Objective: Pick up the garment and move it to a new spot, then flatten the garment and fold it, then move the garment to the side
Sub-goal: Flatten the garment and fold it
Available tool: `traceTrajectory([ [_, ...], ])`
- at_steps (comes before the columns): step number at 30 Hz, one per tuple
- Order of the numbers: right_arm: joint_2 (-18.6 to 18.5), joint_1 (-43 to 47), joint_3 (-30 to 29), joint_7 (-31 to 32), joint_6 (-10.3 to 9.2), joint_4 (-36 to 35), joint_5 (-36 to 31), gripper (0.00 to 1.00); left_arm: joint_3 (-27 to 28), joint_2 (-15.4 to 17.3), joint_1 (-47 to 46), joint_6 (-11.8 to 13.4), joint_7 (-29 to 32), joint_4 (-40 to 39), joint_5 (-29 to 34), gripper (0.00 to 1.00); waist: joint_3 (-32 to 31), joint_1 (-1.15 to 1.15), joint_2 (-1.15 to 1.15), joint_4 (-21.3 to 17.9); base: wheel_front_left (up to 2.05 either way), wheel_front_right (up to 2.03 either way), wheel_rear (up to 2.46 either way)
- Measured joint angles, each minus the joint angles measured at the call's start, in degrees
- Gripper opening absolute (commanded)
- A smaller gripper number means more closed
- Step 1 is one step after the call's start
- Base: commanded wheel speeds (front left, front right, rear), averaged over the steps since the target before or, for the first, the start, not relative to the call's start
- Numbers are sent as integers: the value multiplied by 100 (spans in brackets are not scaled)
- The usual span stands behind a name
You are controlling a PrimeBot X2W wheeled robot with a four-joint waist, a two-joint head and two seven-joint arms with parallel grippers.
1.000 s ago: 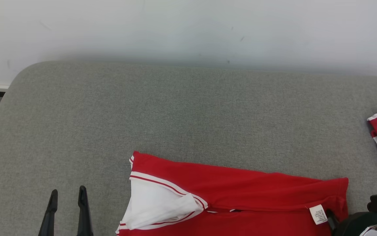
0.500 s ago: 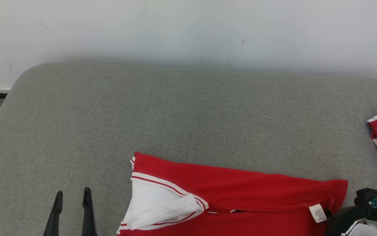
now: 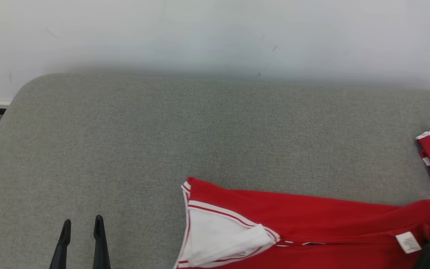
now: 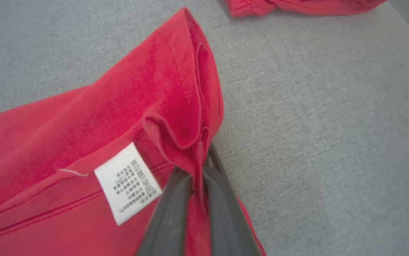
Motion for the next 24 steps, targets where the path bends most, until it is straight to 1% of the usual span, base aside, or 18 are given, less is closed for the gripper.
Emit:
traceTrajectory([
  [7,-3,-38,-697,57,-1,-402,-337,0,-7,-5,7,38,0,-56,0,100,28,0,0,-52,0,0,0],
  [10,-2,-37,-821,137,-1,-594,-435,0,-11,-8,5,41,0,-55,0,100,44,0,0,-66,0,0,0],
  [13,-4,15,-817,241,-1,-822,-478,0,-18,-11,-1,41,0,-44,-5,100,51,0,0,-71,0,0,0],
  [16,-9,142,-520,445,-2,-1045,-297,0,-16,-12,-4,41,0,-14,-16,100,41,0,0,-71,0,0,0],
  [21,-5,453,526,960,-2,-1650,889,0,1,-15,-6,40,0,34,-25,100,-4,0,0,-81,0,0,0],
  [24,-13,645,1120,1178,-2,-2127,1270,0,12,-15,-6,37,0,56,-27,100,-33,0,0,-91,0,0,0],
])
